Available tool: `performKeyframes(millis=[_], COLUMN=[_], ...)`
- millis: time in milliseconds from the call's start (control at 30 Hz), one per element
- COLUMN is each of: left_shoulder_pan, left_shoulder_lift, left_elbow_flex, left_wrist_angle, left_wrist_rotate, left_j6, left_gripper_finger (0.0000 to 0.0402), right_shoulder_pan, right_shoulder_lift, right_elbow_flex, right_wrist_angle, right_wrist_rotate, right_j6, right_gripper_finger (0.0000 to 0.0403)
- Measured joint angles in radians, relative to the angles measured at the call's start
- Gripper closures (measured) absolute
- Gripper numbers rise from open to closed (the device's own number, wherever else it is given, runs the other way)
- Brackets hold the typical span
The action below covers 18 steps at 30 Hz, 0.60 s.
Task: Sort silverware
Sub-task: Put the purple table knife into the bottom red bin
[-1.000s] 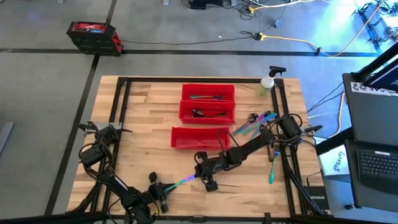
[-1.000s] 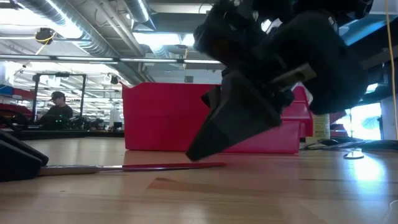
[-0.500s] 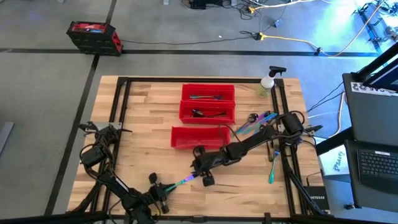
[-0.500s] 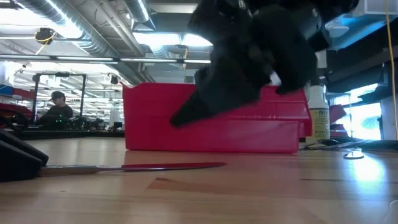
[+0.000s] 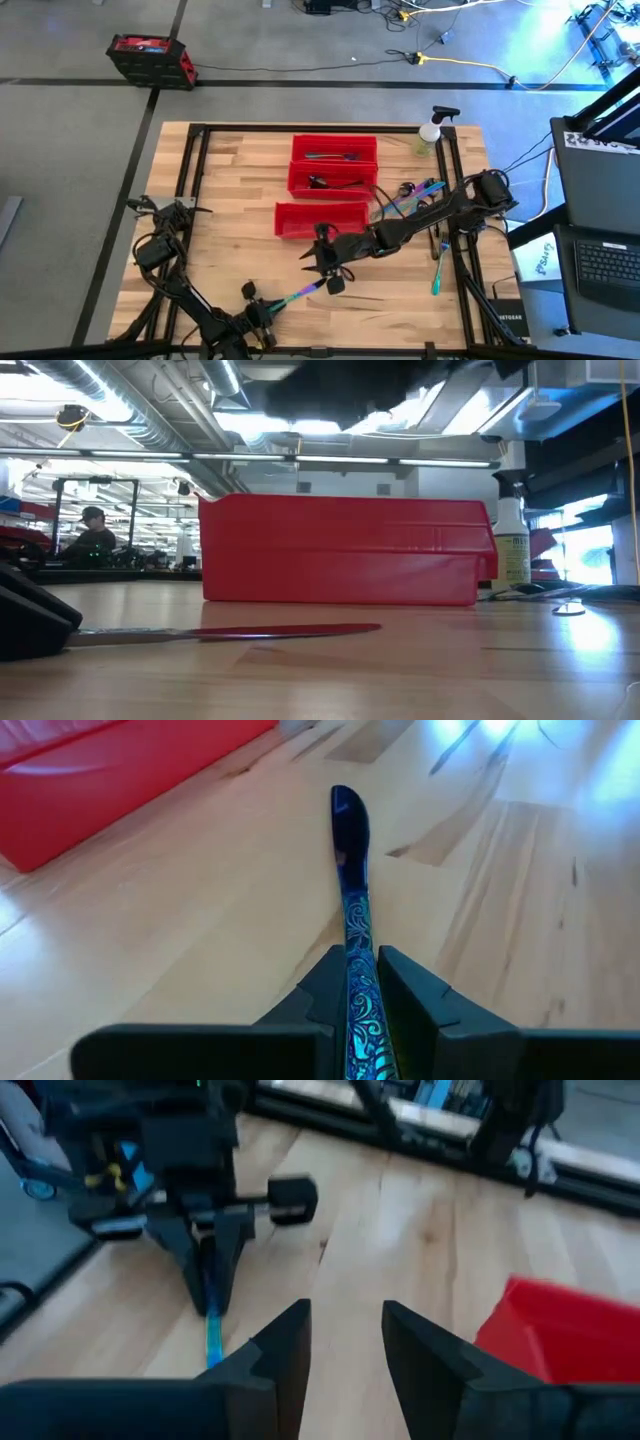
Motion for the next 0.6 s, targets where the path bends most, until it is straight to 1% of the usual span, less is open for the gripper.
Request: performKeyframes(millis=[133,267,367,500,600], left_shoulder_pan=[0.015,0.032,0.046,0.069,0.088], left_shoulder_lift=[0.001,0.001,0.001,0.001,0.0], left_elbow_flex=[0.028,0.058,0.086,0.12,0.148], left_wrist_angle=[0.002,0.003,0.002,0.001,0.001], left_wrist_rotate=[0.008,0.007,-0.005,-0.013,-0.023], left_j6=[0.024,0.049,0.087,0.139,0.18], left_gripper_finger=[0.0372,0.0372,0.0372,0.0372,0.0372], right_shoulder_pan=[0.0,0.0,0.0,0.0,0.0], right_shoulder_lift=[-0.046,-0.085,-0.108,-0.144,-0.173], right_elbow_flex=[0.0,0.0,0.0,0.0,0.0], right_wrist_angle=[-0.003,-0.031,-0.075,-0.13,-0.208], right_wrist_rotate=[0.002,0.049,0.069,0.071,0.07], right_j6=[-0.013,-0.019,-0.035,-0.038,-0.038], right_gripper_finger=[0.0292,0.0292,0.0292,0.0292,0.0292])
